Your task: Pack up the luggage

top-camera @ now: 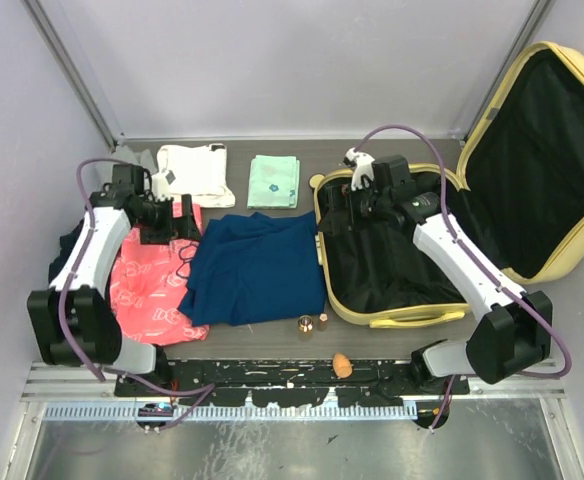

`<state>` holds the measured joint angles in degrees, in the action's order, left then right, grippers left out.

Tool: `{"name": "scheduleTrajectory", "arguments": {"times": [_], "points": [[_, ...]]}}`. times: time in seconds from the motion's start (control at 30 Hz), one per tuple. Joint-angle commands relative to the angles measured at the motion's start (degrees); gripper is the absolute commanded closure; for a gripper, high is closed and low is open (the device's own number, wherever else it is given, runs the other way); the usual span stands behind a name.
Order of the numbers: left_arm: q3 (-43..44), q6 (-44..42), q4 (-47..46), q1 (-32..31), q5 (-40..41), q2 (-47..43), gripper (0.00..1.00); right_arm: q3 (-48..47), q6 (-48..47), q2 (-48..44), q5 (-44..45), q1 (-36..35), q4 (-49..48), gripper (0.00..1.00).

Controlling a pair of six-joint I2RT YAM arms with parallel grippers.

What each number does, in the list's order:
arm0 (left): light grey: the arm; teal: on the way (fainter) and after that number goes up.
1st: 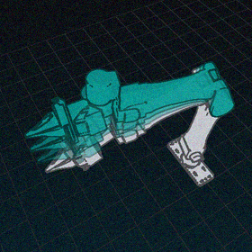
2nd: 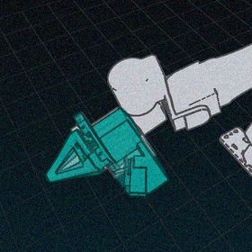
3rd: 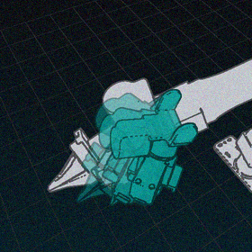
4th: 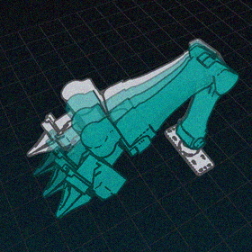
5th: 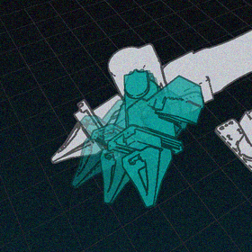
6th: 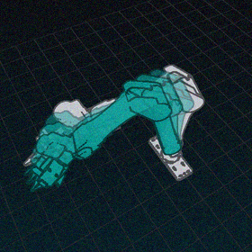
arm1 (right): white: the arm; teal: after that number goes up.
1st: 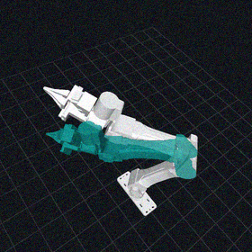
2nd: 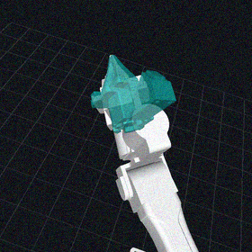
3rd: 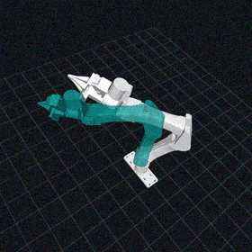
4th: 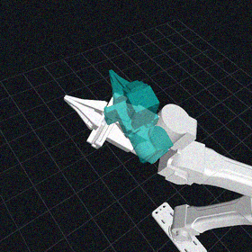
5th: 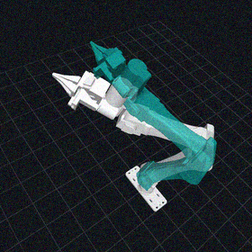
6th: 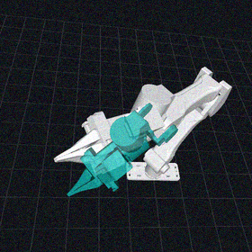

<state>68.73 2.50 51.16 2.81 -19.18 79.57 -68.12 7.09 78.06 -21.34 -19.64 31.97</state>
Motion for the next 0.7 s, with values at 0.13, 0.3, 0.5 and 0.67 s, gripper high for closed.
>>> {"name": "scheduleTrajectory", "arguments": {"times": [0.13,0.3,0.5,0.67], "points": [[-1.51,2.61,-11.28,-2.82,-14.25,11.05,0.02,0.2,-0.31,-0.23,-3.46,-5.16,-4.87,0.0],[-3.57,2.22,-12.87,-3.17,-15.98,13.66,0.02,0.45,-1.35,-0.21,-3.63,-5.63,-4.93,0.0],[-9.31,2.54,-14.96,-2.7,-16.69,11.61,0.02,0.54,-1.9,0.27,-3.84,-5.69,-4.97,0.0],[-14.48,3.87,-17.64,-0.69,-17.66,9.33,0.02,0.03,-2.52,0.78,-3.85,-5.71,-4.58,0.0]]}}
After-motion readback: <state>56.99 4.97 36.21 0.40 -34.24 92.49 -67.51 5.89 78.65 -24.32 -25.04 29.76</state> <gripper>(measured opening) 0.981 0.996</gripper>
